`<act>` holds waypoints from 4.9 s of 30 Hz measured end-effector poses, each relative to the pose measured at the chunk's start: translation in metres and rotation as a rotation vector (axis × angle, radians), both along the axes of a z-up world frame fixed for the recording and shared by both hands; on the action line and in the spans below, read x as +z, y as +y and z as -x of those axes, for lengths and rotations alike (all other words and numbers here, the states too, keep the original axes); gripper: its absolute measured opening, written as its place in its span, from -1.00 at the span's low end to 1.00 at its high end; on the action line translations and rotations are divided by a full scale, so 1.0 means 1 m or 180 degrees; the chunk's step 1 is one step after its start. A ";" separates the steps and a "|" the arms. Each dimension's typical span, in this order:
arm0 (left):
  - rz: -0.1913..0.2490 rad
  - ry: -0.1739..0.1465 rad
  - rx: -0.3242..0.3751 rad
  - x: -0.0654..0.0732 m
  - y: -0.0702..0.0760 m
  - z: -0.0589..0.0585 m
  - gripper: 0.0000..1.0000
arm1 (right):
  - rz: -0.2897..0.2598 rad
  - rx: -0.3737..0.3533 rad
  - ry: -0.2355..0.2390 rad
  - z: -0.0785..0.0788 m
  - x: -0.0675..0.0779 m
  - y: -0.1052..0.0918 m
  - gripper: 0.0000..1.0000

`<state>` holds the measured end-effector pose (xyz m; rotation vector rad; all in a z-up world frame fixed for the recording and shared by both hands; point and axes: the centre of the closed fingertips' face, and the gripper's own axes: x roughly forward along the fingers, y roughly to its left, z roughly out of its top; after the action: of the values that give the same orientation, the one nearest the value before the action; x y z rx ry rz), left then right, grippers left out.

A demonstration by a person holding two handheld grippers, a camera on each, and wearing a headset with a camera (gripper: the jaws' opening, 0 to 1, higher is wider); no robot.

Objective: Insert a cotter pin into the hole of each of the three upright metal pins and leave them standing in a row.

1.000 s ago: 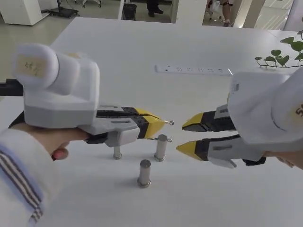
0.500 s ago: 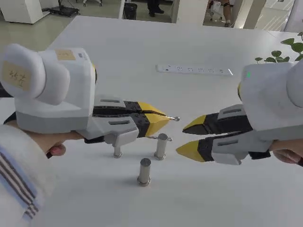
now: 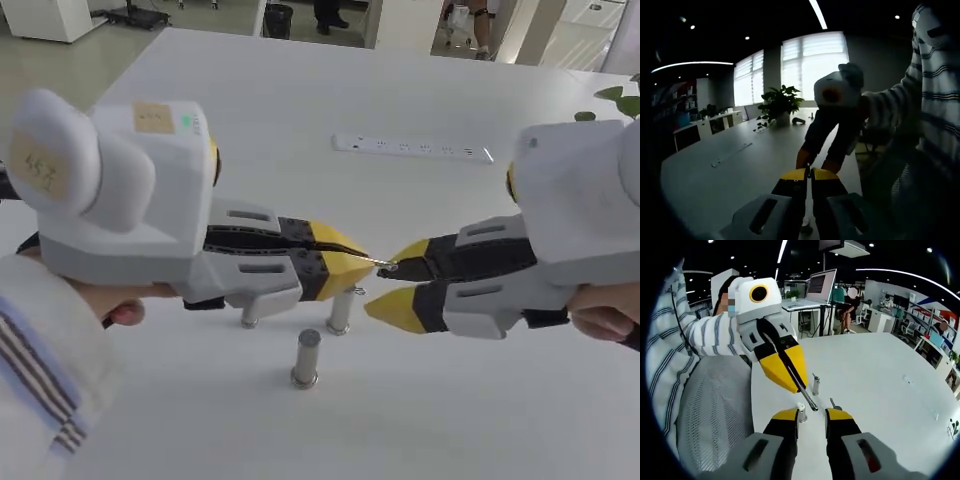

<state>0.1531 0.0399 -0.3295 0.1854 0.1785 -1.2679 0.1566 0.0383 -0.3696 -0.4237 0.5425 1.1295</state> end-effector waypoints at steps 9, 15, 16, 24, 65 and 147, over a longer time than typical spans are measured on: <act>-0.0082 -0.0071 -0.0217 -0.005 -0.004 0.011 -1.00 | -0.0036 0.0081 0.0083 0.011 0.005 0.004 -0.88; -0.0092 -0.0096 -0.0267 -0.007 -0.002 0.014 -1.00 | 0.0053 0.0151 0.0111 0.016 0.004 0.005 -0.95; -0.0107 -0.0095 -0.0276 -0.008 -0.001 0.014 -1.00 | 0.0055 0.0155 0.0113 0.016 0.004 0.005 -0.96; -0.0222 -0.0193 -0.0376 -0.014 0.003 0.020 -1.00 | 0.0174 0.0215 0.0152 0.021 0.000 0.007 -1.00; -0.0085 0.0035 -0.0342 -0.031 0.015 0.027 -0.89 | 0.0476 0.0619 0.0205 0.039 -0.009 0.012 -1.00; -0.0680 0.0585 -0.0059 -0.109 0.027 -0.009 -0.81 | 0.1067 0.0643 0.0340 0.005 -0.083 0.000 -1.00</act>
<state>0.1617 0.0670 -0.4384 0.2544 0.4720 -1.2835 0.1516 0.0383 -0.4524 -0.7234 0.8013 1.2632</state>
